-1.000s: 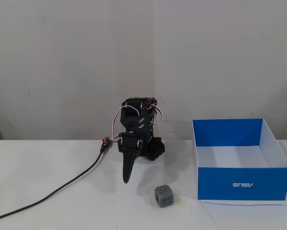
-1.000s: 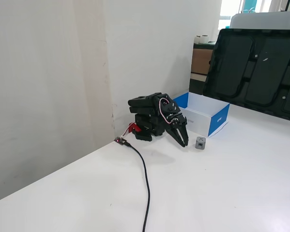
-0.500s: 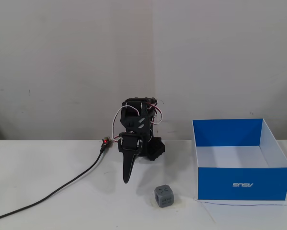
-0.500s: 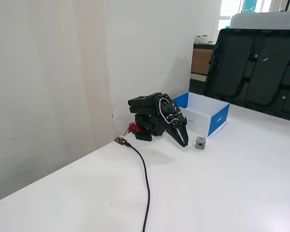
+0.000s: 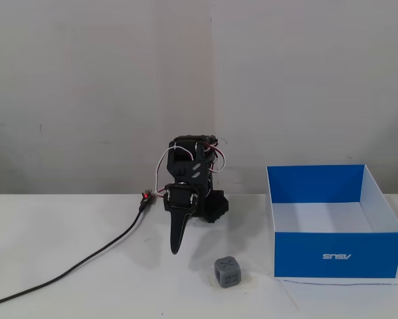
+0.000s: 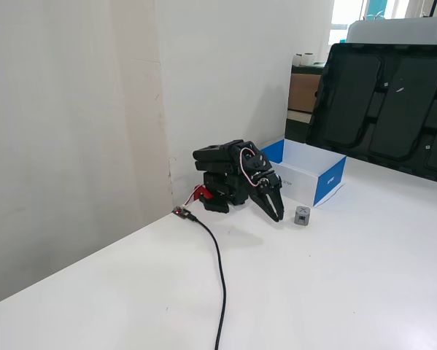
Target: Pick the gray block and keep it in the box.
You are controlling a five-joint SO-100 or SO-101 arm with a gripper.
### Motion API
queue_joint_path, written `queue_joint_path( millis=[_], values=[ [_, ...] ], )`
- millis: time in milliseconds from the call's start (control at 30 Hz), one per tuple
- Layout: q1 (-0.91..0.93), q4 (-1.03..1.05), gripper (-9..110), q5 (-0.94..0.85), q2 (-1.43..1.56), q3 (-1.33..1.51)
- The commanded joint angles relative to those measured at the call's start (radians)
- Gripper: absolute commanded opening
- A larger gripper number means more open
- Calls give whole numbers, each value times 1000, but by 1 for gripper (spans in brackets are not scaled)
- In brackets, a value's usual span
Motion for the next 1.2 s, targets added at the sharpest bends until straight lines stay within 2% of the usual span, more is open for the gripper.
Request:
queue_joint_path(
  millis=[0,1167],
  values=[
    [-5,5,0,6,118,2],
    [-61,40,0,-8,118,-66]
  ],
)
